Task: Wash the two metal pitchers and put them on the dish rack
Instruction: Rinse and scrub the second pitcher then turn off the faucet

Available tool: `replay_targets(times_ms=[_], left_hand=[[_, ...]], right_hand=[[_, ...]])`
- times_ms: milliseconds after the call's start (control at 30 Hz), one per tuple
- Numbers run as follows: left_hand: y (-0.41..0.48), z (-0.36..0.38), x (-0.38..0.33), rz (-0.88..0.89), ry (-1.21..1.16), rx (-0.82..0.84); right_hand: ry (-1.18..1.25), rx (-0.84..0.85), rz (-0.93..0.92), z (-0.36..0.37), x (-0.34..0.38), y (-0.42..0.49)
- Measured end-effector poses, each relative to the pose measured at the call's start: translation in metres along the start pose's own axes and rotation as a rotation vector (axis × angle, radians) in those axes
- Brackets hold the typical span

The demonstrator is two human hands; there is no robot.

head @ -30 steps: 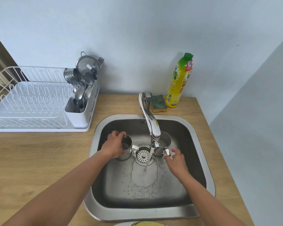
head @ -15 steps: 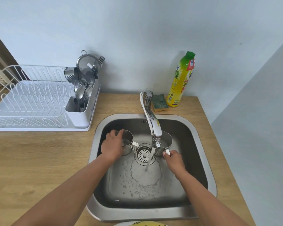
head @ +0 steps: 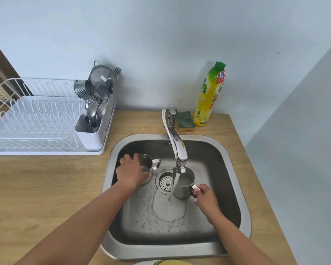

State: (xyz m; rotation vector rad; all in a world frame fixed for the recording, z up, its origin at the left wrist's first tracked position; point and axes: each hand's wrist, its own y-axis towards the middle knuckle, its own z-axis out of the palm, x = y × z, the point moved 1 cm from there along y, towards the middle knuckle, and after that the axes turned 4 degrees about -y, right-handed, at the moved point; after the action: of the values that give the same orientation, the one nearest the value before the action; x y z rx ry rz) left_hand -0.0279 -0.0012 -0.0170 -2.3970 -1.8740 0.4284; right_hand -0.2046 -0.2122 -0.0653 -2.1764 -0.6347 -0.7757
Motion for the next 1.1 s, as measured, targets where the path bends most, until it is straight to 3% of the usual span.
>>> replay_targets(times_ms=[133, 200, 267, 367, 433, 500, 633, 733, 900, 1000, 1100], left_hand=[[-0.011, -0.007, -0.006, 0.064, 0.012, -0.079], [-0.025, -0.009, -0.012, 0.177, -0.119, -0.174], [-0.039, -0.002, -0.018, 0.266, -0.34, -0.165], [-0.058, 0.018, -0.021, 0.215, -0.683, 0.194], [-0.067, 0.029, -0.021, 0.165, -0.768, 0.42], [-0.071, 0.037, -0.021, 0.173, -0.794, 0.499], [-0.072, 0.035, -0.032, 0.187, -0.954, 0.376], [-0.066, 0.025, -0.032, 0.196, -0.915, 0.27], [-0.067, 0.02, -0.031, 0.22, -0.823, 0.32], [-0.066, 0.02, -0.037, 0.205, -0.863, 0.281], [-0.062, 0.019, -0.034, 0.182, -0.872, 0.263]], right_hand=[[0.039, 0.042, -0.022, -0.002, 0.003, -0.012], [0.078, 0.057, -0.037, -0.001, 0.007, -0.02], [0.122, 0.089, -0.039, 0.0, 0.009, -0.026], [0.159, 0.143, -0.05, -0.002, 0.009, -0.03], [0.182, 0.168, -0.065, -0.007, 0.008, -0.03], [0.214, 0.18, -0.074, -0.013, 0.009, -0.028], [0.3, 0.198, -0.101, -0.014, 0.018, -0.026], [0.341, 0.267, -0.088, -0.006, 0.024, -0.028], [0.303, 0.273, -0.048, -0.011, 0.026, -0.023], [0.341, 0.206, -0.061, -0.013, 0.03, -0.018], [0.302, 0.249, -0.083, -0.01, 0.037, -0.018]])
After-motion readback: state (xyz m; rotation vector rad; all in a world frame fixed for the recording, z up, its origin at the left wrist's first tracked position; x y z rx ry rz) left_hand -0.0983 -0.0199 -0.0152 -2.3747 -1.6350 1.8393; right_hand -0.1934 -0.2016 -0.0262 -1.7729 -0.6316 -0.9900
